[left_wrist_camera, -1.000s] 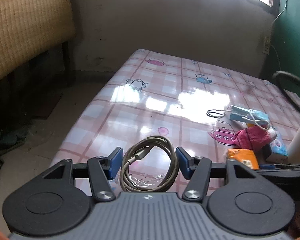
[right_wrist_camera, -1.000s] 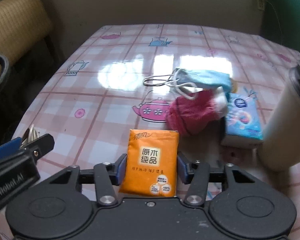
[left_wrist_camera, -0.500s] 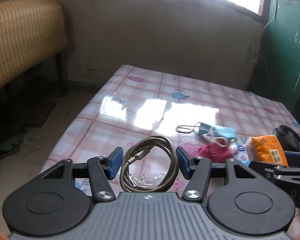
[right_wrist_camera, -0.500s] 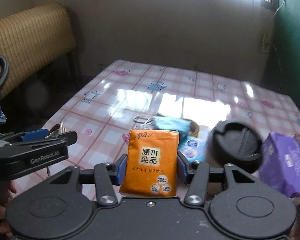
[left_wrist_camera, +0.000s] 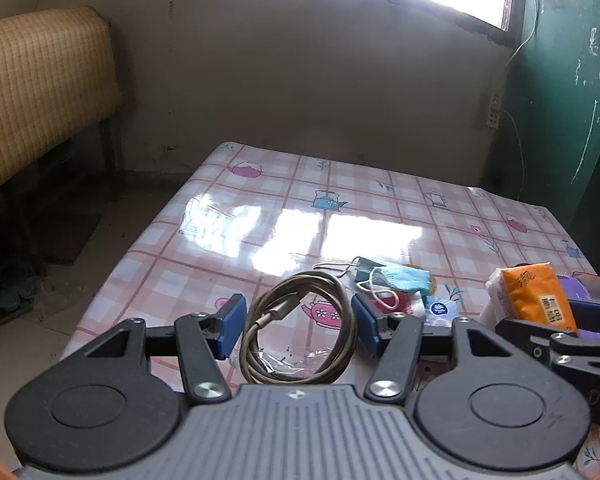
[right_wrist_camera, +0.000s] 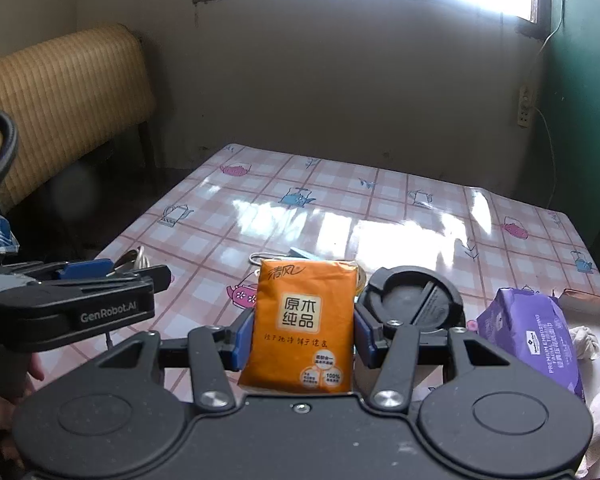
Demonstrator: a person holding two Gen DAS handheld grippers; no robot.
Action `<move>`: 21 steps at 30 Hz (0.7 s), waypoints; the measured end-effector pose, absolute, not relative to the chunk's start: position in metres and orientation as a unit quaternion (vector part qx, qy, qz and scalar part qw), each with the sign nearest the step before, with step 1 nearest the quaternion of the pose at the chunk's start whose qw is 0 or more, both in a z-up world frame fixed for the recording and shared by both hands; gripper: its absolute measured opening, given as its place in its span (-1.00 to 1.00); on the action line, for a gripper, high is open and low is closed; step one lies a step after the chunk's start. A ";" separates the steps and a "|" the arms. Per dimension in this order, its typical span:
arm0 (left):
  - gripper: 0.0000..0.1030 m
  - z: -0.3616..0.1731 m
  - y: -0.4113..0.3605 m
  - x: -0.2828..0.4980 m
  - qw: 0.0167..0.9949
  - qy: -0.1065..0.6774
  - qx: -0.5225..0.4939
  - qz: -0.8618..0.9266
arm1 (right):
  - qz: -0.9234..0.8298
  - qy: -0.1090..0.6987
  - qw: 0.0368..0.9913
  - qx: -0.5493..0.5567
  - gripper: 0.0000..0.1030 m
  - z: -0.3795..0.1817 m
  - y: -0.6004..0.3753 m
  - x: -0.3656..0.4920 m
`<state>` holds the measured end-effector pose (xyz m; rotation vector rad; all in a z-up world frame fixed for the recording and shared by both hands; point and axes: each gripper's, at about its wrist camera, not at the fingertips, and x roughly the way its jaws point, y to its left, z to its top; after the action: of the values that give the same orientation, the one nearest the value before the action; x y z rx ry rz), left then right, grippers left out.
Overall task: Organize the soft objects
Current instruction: 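Carry grey cable in left tool and tissue pack in right tool to box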
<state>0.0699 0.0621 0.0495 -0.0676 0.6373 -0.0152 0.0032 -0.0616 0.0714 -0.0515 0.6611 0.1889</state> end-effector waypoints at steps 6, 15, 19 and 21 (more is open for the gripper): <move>0.15 0.054 0.052 0.073 0.948 0.316 -0.023 -0.012 | 0.090 0.319 0.943 -0.020 0.18 0.078 -0.074 0.002; 0.15 0.062 0.030 0.076 0.947 0.318 -0.013 -0.032 | 0.085 0.309 0.947 -0.010 0.18 0.089 -0.094 0.003; 0.15 0.066 0.019 0.077 0.949 0.314 -0.003 -0.039 | 0.080 0.305 0.949 -0.006 0.18 0.092 -0.103 0.003; 0.15 0.067 0.013 0.078 0.948 0.315 -0.002 -0.043 | 0.079 0.305 0.949 -0.005 0.18 0.093 -0.108 0.003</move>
<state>0.0780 0.0128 0.0672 -0.0034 0.6411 -0.0869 0.0027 -0.1080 0.0930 -0.0101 0.6205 0.1603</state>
